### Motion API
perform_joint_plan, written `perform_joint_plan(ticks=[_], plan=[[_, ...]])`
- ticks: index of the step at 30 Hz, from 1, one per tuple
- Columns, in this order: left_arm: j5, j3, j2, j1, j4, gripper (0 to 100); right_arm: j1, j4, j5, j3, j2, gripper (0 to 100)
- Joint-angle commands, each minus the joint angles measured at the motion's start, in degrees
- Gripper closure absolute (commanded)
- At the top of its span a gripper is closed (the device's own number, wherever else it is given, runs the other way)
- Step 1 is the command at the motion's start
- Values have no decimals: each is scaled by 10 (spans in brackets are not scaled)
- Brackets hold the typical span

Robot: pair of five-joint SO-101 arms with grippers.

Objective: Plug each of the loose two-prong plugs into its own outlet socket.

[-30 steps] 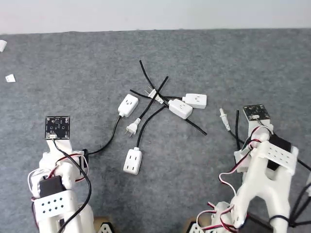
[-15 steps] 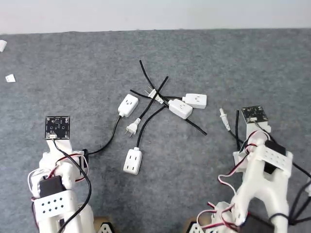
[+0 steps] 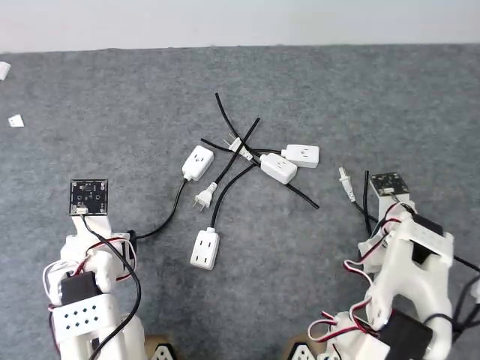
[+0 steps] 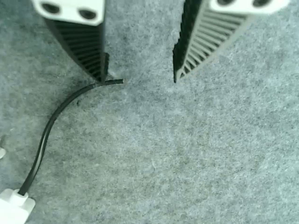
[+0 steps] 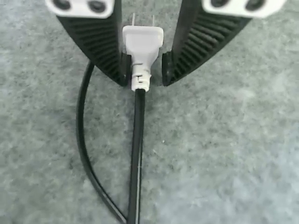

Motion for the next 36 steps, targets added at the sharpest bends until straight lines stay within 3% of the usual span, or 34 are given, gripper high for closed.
perform_joint_plan(ticks=[1, 14, 20, 25, 36], plan=[[-4, -3, -6, -2, -16, 787, 7, -9, 20, -31, 0, 905], [-4, -3, -6, -2, -14, 787, 7, -10, 65, -43, 1, 991], [-4, -3, -6, -2, -13, 787, 7, -8, 112, -43, 1, 977], [-4, -3, -6, -2, -13, 787, 7, -8, 120, -46, -5, 871], [-4, -3, -6, -2, -14, 787, -24, -8, 119, -47, -5, 915]])
